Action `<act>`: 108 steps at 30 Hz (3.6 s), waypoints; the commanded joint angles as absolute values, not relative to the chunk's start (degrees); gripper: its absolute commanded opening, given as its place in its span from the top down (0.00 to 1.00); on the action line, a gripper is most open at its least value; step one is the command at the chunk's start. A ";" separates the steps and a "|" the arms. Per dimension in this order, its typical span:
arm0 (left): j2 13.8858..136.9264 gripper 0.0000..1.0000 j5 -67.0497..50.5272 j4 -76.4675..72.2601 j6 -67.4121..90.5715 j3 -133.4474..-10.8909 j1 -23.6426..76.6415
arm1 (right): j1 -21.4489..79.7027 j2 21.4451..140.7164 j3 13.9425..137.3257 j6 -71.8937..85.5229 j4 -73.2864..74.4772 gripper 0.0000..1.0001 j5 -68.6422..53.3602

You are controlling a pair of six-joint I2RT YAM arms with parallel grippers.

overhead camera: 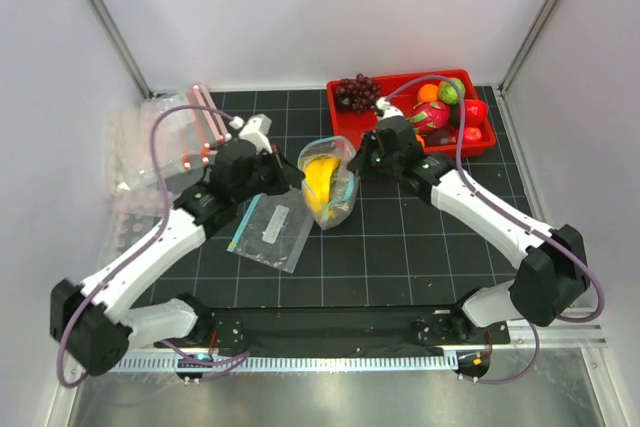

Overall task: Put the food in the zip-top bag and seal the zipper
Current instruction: Adjust the zipper food storage bag at the center of the board, then pick up the fake fruit from the bin.

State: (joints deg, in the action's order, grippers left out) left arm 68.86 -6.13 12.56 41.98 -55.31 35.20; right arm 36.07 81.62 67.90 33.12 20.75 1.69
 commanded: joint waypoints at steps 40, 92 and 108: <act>53.88 1.00 15.38 14.68 39.81 -48.69 35.24 | 23.58 58.70 57.99 27.77 14.93 0.01 24.34; 54.14 1.00 10.55 12.04 42.10 -46.93 35.24 | -2.99 121.83 103.81 22.67 19.87 0.30 33.84; 54.67 1.00 8.96 12.13 42.28 -47.11 35.24 | 4.12 97.76 90.29 27.33 19.52 0.54 22.78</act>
